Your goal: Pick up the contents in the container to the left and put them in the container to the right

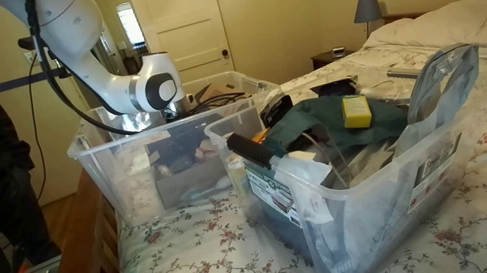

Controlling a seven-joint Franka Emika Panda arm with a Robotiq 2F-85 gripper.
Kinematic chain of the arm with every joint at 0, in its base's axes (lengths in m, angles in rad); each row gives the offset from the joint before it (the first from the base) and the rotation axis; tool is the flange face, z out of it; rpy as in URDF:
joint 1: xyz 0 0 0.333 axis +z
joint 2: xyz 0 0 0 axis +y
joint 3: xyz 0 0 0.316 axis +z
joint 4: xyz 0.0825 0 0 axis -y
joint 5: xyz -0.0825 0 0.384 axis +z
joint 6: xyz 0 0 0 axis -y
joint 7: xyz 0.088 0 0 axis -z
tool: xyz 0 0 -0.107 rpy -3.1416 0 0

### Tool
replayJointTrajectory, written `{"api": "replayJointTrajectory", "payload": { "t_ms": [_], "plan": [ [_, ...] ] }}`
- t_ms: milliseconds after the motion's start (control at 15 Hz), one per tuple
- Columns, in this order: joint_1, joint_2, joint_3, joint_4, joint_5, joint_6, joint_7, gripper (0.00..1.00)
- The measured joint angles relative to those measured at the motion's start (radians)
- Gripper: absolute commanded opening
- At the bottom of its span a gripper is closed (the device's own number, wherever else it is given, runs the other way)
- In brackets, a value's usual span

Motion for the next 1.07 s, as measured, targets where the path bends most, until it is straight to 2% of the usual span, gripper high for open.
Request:
{"api": "replayJointTrajectory", "payload": {
  "t_ms": [67,133,200,467,867,933,1000,1067],
  "plan": [
    [0.004,-0.027,-0.002,-0.012,-0.008,-0.001,0.017,0.0],
    [0.008,-0.057,-0.004,-0.027,-0.014,-0.004,0.032,0.26],
    [0.01,-0.084,-0.004,-0.041,-0.016,-0.012,0.037,0.27],
    [0.011,-0.116,0.001,-0.062,-0.016,-0.054,0.028,0.54],
    [0.011,-0.057,-0.006,-0.055,-0.016,-0.055,0.024,0.94],
    [0.011,-0.047,-0.009,-0.05,-0.016,-0.055,0.024,0.88],
    [0.011,-0.037,-0.013,-0.042,-0.016,-0.055,0.024,0.76],
    [0.011,-0.028,-0.016,-0.035,-0.016,-0.056,0.024,0.73]
  ]
}}
